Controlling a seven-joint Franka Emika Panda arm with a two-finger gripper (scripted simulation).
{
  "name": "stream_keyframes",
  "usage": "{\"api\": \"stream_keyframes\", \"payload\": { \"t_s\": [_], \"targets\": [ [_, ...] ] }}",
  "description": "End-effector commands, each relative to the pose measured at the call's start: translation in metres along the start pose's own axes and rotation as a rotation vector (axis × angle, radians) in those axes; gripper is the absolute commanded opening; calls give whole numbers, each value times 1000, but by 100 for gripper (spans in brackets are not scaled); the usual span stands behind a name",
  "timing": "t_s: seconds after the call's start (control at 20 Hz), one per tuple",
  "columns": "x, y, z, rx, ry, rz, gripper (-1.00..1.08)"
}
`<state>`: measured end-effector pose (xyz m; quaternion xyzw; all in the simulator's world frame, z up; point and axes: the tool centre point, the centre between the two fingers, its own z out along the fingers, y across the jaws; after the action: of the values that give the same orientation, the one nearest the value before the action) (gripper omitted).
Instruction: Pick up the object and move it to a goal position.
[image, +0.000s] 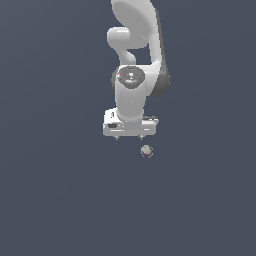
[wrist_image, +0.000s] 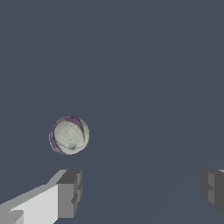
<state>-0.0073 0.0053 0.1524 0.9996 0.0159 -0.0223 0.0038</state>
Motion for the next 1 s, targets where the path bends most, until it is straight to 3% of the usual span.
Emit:
{"api": "stream_keyframes", "payload": {
  "t_s": [0.0, 0.45, 0.95],
  "targets": [
    [0, 0, 0, 0, -1, 0, 100],
    [1, -4, 3, 2, 1, 65, 100],
    [2, -18, 13, 8, 5, 251, 100]
  ]
}}
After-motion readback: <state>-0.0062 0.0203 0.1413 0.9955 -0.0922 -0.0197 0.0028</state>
